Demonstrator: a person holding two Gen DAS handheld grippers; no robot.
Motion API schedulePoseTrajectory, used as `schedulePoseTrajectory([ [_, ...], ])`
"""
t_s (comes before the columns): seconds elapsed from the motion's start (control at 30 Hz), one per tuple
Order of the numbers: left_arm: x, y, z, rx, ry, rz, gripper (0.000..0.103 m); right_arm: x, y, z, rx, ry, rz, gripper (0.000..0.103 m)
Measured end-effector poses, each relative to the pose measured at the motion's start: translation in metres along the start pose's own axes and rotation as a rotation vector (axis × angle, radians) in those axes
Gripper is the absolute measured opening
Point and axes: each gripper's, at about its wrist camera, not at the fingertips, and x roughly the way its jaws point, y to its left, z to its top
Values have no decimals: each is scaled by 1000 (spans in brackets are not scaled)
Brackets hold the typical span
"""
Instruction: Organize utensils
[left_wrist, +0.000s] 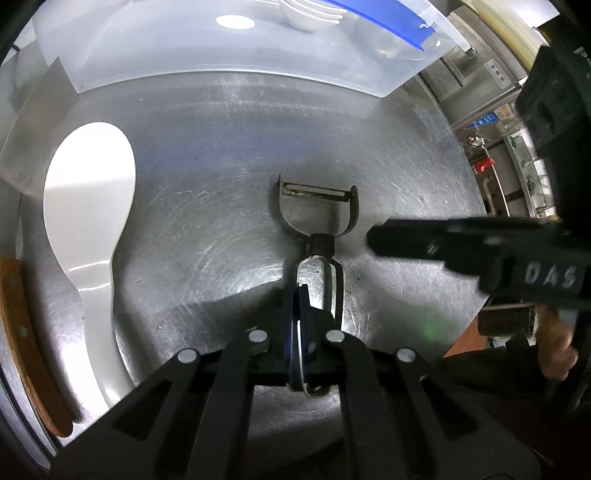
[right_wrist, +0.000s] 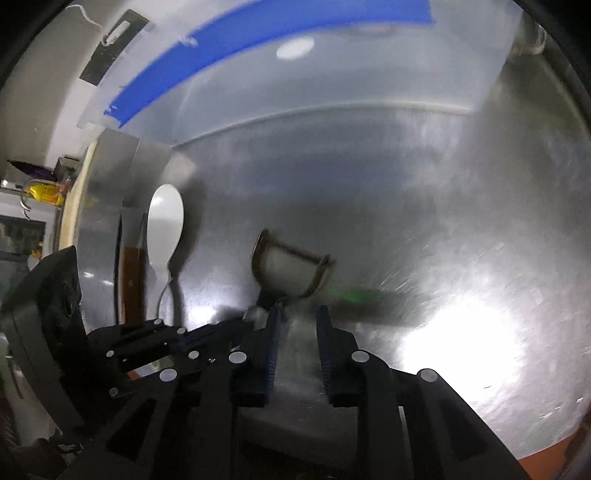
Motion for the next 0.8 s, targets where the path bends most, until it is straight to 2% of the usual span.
schedulePoseTrajectory([
  [0.23, -8, -4, -2, 28, -11, 47, 3, 21, 19, -3, -48, 37, -69, 23],
  [0.43, -22, 5, -7, 20, -25, 30, 3, 31, 28, -2, -68, 58, -84, 22],
  [0.57, -29, 20, -7, -40, -40, -15, 3, 35, 39, 2, -121, 32, -136, 22],
  [0.63, -33, 28, -6, -77, -54, -37, 3, 37, 43, 8, -199, 21, -180, 22],
  [0.8, -43, 45, -6, -150, -94, -68, 3, 29, 45, 11, -221, 15, -168, 22],
])
